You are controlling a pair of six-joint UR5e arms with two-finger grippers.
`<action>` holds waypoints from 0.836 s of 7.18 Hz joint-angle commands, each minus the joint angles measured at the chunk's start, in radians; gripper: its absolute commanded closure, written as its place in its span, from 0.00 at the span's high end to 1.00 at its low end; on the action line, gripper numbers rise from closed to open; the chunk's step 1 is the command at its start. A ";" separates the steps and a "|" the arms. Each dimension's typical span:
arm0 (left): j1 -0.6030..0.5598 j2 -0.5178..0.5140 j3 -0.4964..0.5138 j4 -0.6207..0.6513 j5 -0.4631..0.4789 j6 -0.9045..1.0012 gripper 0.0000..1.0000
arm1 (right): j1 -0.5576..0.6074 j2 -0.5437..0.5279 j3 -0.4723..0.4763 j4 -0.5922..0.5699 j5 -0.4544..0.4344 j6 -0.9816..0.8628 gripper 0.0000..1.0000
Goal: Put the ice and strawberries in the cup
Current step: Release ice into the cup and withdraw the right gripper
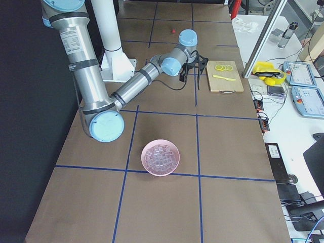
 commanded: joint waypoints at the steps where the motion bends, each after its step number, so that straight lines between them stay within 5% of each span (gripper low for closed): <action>1: 0.201 0.002 0.004 -0.214 0.152 -0.315 1.00 | 0.149 -0.232 0.015 -0.004 0.036 -0.430 1.00; 4: 0.451 0.016 0.033 -0.424 0.345 -0.533 1.00 | 0.171 -0.255 -0.007 -0.001 0.024 -0.505 1.00; 6: 0.500 0.013 0.065 -0.453 0.375 -0.620 1.00 | 0.169 -0.257 -0.008 0.003 0.022 -0.505 1.00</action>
